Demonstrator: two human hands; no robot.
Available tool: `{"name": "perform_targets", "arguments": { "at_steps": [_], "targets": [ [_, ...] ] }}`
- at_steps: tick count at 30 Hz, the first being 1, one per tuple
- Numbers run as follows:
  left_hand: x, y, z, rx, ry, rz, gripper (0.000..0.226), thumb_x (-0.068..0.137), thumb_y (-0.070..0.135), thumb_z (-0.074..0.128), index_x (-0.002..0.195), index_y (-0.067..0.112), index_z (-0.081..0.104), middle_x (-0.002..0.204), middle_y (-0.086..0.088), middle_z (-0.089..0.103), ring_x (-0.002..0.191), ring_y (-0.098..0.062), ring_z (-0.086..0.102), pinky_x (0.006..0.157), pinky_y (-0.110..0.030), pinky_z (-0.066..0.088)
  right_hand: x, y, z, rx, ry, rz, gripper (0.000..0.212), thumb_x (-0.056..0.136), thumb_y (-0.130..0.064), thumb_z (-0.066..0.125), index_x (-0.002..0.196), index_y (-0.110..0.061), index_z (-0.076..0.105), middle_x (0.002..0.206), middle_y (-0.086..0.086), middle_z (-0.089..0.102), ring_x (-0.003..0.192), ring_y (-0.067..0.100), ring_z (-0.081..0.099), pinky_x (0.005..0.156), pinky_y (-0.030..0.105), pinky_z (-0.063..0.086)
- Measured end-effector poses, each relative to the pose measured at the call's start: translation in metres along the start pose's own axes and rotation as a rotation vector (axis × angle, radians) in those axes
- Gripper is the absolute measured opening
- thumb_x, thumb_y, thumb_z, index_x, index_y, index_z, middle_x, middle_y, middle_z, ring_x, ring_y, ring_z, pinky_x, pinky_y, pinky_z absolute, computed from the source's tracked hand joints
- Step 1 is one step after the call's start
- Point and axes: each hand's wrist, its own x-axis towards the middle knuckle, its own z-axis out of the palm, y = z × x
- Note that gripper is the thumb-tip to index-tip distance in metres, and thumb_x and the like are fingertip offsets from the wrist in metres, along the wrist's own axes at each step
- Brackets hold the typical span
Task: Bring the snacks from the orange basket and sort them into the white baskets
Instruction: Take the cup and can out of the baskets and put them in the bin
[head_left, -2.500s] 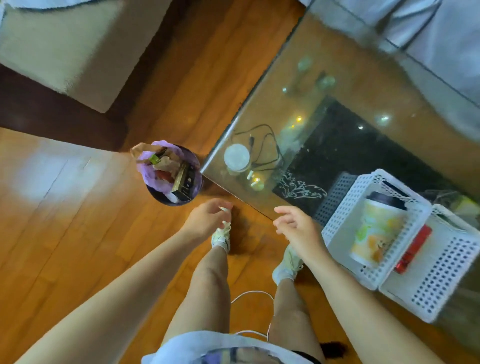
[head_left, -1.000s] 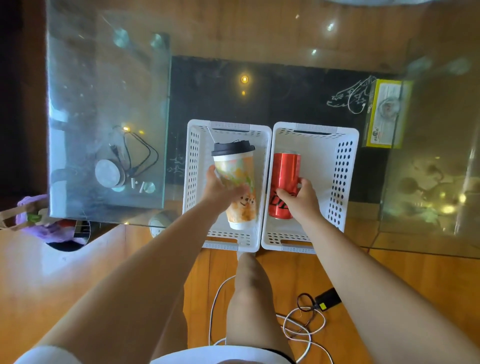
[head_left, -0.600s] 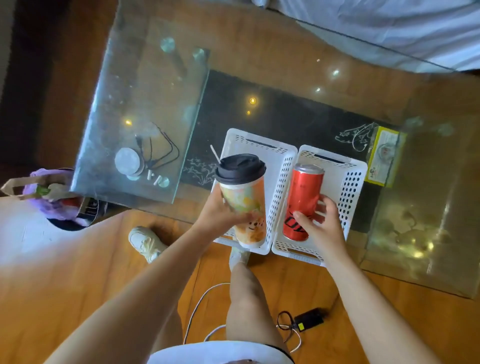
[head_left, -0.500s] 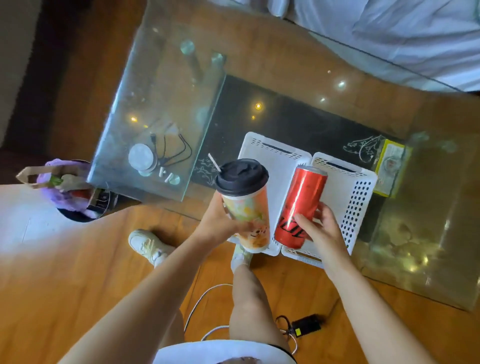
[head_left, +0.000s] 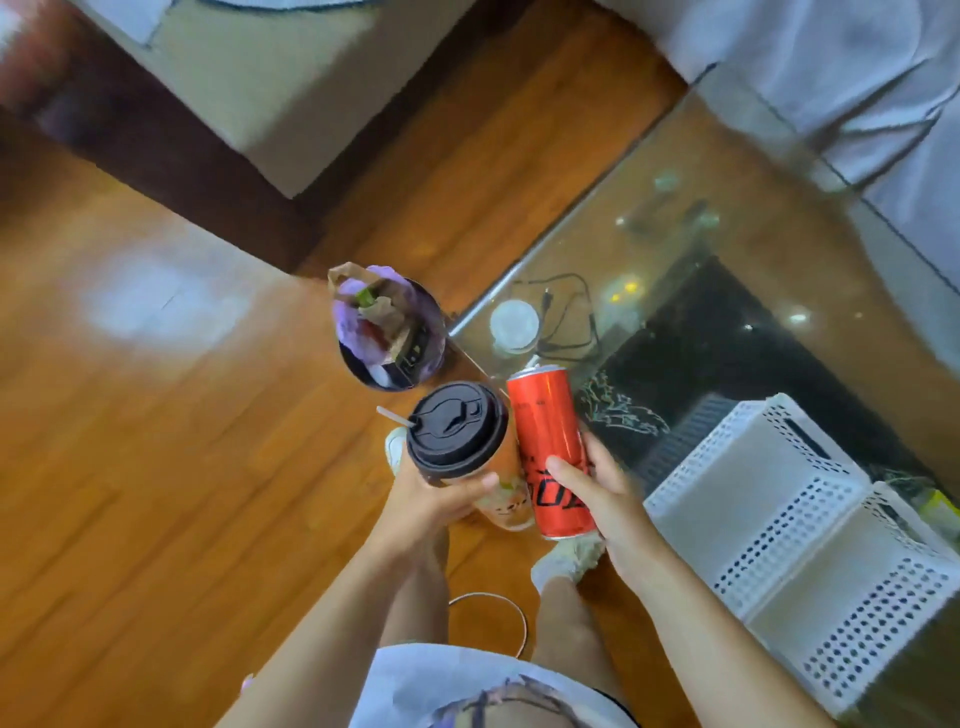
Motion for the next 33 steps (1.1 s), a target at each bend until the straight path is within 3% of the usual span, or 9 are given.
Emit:
{"name": "perform_targets", "arguments": {
  "at_steps": [6, 9, 12, 17, 21, 24, 26, 30, 33],
  "targets": [
    [0.034, 0.012, -0.112, -0.042, 0.231, 0.077, 0.073, 0.048, 0.006, 0.080, 0.111, 0.028, 0.050, 0.108, 0.001, 0.065, 0.094, -0.008, 0.063, 0.077, -0.031, 0.056, 0.071, -0.027, 0.114, -0.129, -0.116, 0.120, 0.078, 0.066, -0.016, 0.071, 0.135, -0.034, 0.039, 0.121, 0.002, 0.060, 0.108, 0.020, 0.059, 0.094, 0.039, 0.049],
    [0.063, 0.009, -0.148, -0.029, 0.317, 0.155, 0.076, 0.049, -0.004, 0.081, 0.108, 0.029, 0.047, 0.106, 0.009, 0.060, 0.090, 0.009, 0.061, 0.073, -0.013, 0.050, 0.112, -0.029, 0.149, -0.111, -0.004, 0.183, 0.076, 0.079, -0.013, 0.068, 0.142, -0.026, 0.027, 0.127, 0.005, 0.053, 0.111, 0.027, 0.057, 0.096, 0.047, 0.047],
    [0.097, 0.000, -0.172, -0.028, 0.396, 0.201, 0.072, 0.050, 0.004, 0.080, 0.104, 0.035, 0.044, 0.106, 0.014, 0.057, 0.091, 0.017, 0.058, 0.071, -0.002, 0.046, 0.155, -0.019, 0.168, -0.143, 0.156, 0.305, 0.072, 0.081, -0.025, 0.068, 0.140, -0.019, 0.028, 0.123, 0.008, 0.051, 0.108, 0.028, 0.057, 0.094, 0.046, 0.048],
    [0.158, -0.021, -0.193, -0.049, 0.422, 0.242, 0.076, 0.042, 0.022, 0.085, 0.106, 0.036, 0.046, 0.107, 0.016, 0.059, 0.100, 0.010, 0.058, 0.078, -0.007, 0.047, 0.217, 0.003, 0.187, -0.078, 0.263, 0.488, 0.051, 0.082, -0.034, 0.065, 0.124, -0.025, 0.038, 0.118, 0.010, 0.048, 0.104, 0.032, 0.054, 0.060, 0.038, 0.053],
    [0.197, -0.042, -0.201, -0.047, 0.422, 0.242, 0.082, 0.043, 0.032, 0.086, 0.114, 0.033, 0.047, 0.107, 0.025, 0.063, 0.105, 0.006, 0.059, 0.083, -0.012, 0.049, 0.264, 0.020, 0.194, -0.013, 0.319, 0.526, 0.046, 0.084, -0.034, 0.063, 0.123, -0.024, 0.040, 0.123, 0.013, 0.046, 0.108, 0.035, 0.052, 0.064, 0.042, 0.054],
    [0.225, -0.054, -0.205, -0.015, 0.433, 0.236, 0.099, 0.042, 0.038, 0.088, 0.128, 0.019, 0.042, 0.121, 0.010, 0.059, 0.115, -0.008, 0.056, 0.097, -0.029, 0.049, 0.292, 0.028, 0.195, 0.045, 0.329, 0.541, 0.045, 0.084, -0.025, 0.062, 0.124, -0.021, 0.043, 0.124, 0.018, 0.049, 0.104, 0.037, 0.054, 0.073, 0.046, 0.053],
    [0.243, -0.060, -0.206, 0.023, 0.417, 0.239, 0.100, 0.042, 0.038, 0.088, 0.129, 0.022, 0.041, 0.125, 0.006, 0.058, 0.118, -0.011, 0.055, 0.100, -0.035, 0.047, 0.309, 0.033, 0.193, 0.046, 0.347, 0.530, 0.047, 0.082, -0.019, 0.060, 0.127, -0.021, 0.043, 0.124, 0.020, 0.050, 0.102, 0.037, 0.056, 0.080, 0.048, 0.052],
    [0.263, -0.078, -0.200, 0.110, 0.389, 0.236, 0.088, 0.043, 0.043, 0.086, 0.115, 0.056, 0.039, 0.116, 0.034, 0.054, 0.113, 0.009, 0.051, 0.092, -0.010, 0.044, 0.337, 0.046, 0.187, -0.023, 0.411, 0.489, 0.060, 0.080, -0.017, 0.058, 0.135, -0.024, 0.038, 0.134, 0.017, 0.044, 0.112, 0.039, 0.053, 0.091, 0.054, 0.049],
    [0.268, -0.087, -0.192, 0.186, 0.394, 0.254, 0.082, 0.049, 0.040, 0.084, 0.111, 0.064, 0.037, 0.113, 0.046, 0.048, 0.109, 0.020, 0.047, 0.087, -0.001, 0.040, 0.350, 0.052, 0.183, -0.102, 0.422, 0.470, 0.069, 0.082, -0.020, 0.059, 0.142, -0.029, 0.027, 0.140, 0.011, 0.036, 0.118, 0.035, 0.047, 0.094, 0.051, 0.048]
  ]
}}
